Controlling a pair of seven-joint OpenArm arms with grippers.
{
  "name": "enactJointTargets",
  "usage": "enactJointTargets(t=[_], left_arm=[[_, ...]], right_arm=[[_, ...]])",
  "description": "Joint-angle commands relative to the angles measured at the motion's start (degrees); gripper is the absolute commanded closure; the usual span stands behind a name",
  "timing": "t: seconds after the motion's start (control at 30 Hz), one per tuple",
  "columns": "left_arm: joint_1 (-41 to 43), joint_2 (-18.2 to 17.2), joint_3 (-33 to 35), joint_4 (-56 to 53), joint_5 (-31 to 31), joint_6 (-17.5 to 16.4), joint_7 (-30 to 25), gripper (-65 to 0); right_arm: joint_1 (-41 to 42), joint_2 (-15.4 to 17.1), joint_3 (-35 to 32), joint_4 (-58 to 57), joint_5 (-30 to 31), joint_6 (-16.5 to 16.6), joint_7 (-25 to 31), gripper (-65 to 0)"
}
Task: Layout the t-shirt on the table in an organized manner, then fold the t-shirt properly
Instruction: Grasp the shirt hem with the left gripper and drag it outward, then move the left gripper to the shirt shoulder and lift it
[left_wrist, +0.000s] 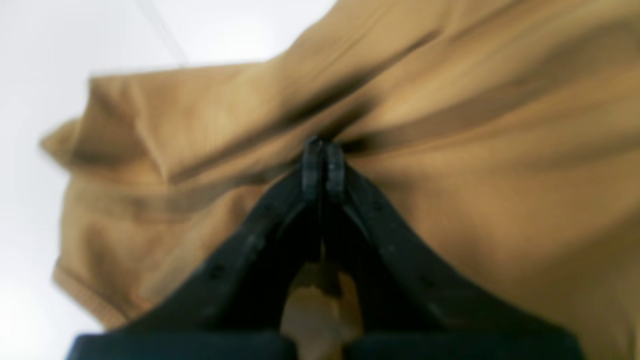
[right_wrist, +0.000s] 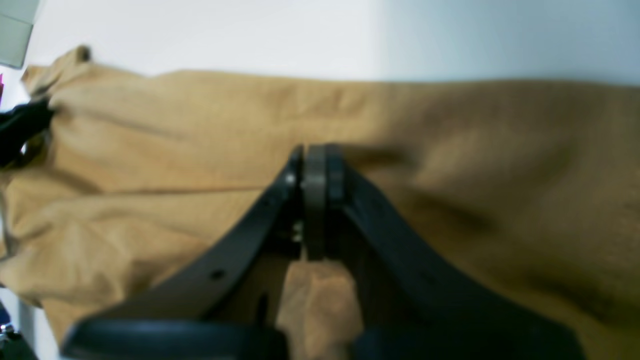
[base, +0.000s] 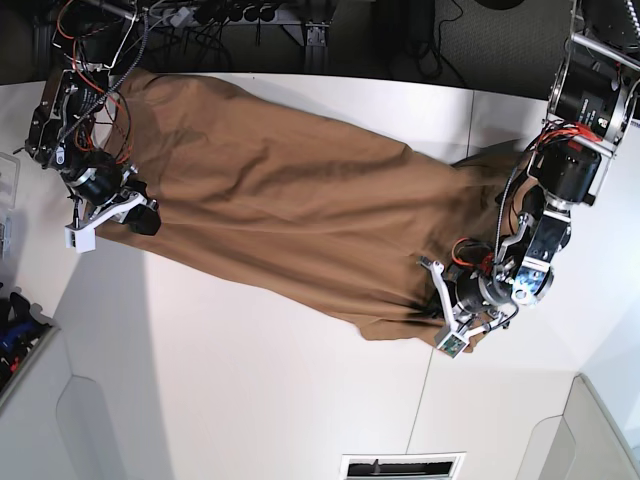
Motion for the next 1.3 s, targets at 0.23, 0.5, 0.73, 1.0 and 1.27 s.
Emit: enactJointTargets(t=[0.23,0.5,0.73,1.0,1.27], left_arm=[[-8.4,10.5,0.5,-3.4,4.2,1.4,2.3,0.0],[-8.4,12.2,0.5,-5.3,7.6,5.6,2.3,0.0],[-8.0,4.8,0.5,-4.6,2.8,5.7,9.0,0.0],[-1.1,-9.9,-2.8,12.9,-7.6,3.3,11.8,0.0],[7.1,-15.7,-10.6,26.8,-11.6,2.4,11.8,0.0]], right_arm=[[-2.9,0.6,0.1,0.8,-0.2,0.1,-0.2,0.0],[-3.6,1.0,0.2,0.8,-0.2,0.1,-0.2,0.0],[-3.7,0.9,0.2,2.0,3.8,0.6,-0.2,0.0],[-3.8,1.0,0.2,12.7,4.6,0.8,-5.8,0.0],[-3.8,0.8,-0.1,12.7,7.5,0.8,-5.8,0.0]])
